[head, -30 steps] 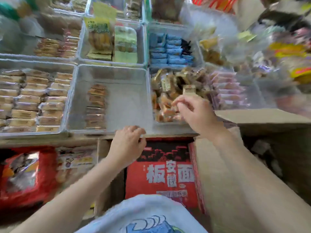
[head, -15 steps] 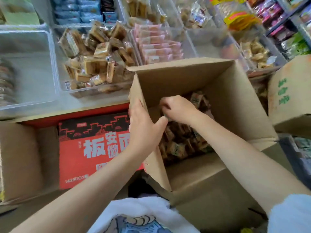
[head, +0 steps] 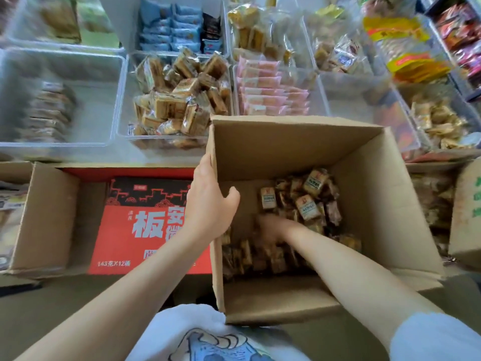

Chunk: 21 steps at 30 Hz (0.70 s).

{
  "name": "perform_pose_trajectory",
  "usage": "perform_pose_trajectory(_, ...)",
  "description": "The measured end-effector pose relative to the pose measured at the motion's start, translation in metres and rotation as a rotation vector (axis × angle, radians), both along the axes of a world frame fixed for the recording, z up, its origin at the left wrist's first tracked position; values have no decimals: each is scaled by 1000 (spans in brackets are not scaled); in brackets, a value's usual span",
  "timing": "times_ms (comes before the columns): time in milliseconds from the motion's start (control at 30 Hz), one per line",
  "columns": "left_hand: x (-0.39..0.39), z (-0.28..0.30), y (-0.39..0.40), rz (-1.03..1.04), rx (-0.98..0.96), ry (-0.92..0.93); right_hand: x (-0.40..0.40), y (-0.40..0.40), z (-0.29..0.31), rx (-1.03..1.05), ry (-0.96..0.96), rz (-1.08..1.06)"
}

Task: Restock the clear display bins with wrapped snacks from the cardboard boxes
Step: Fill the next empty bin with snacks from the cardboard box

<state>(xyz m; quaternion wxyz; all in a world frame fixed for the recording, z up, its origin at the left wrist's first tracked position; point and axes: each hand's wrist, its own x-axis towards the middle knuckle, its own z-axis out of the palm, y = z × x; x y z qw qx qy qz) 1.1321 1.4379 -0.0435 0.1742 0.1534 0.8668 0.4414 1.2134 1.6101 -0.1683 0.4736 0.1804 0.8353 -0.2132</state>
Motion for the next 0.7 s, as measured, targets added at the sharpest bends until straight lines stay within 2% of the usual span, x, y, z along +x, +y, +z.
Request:
perform_pose_trajectory(100,0,0,-1,-10,26,1,-31,29,61,-246,285,-503)
perform_pose_trajectory(200,1,9,-6,-68,149,114,-42,35,124,-686,532,-921)
perform_pose_trajectory(267,-7,15,-13,-116,204,268,-44,24,156,-979,613,-1000)
perform_pose_trajectory(367,-35,32,-33,-186,345,317,-55,-15,183,-1154,686,-991)
perform_pose_trajectory(500,-91,61,-87,-224,419,265,-88,-81,200,-1151,611,-918)
perform_pose_trajectory(600,-136,67,-136,-181,427,152,-122,-120,216,-855,544,-736)
perform_pose_trajectory(667,-168,65,-167,-176,406,82,-149,-143,214,-598,573,-666)
perform_pose_trajectory(700,-183,61,-182,-183,394,38,-164,-157,211,-536,605,-652)
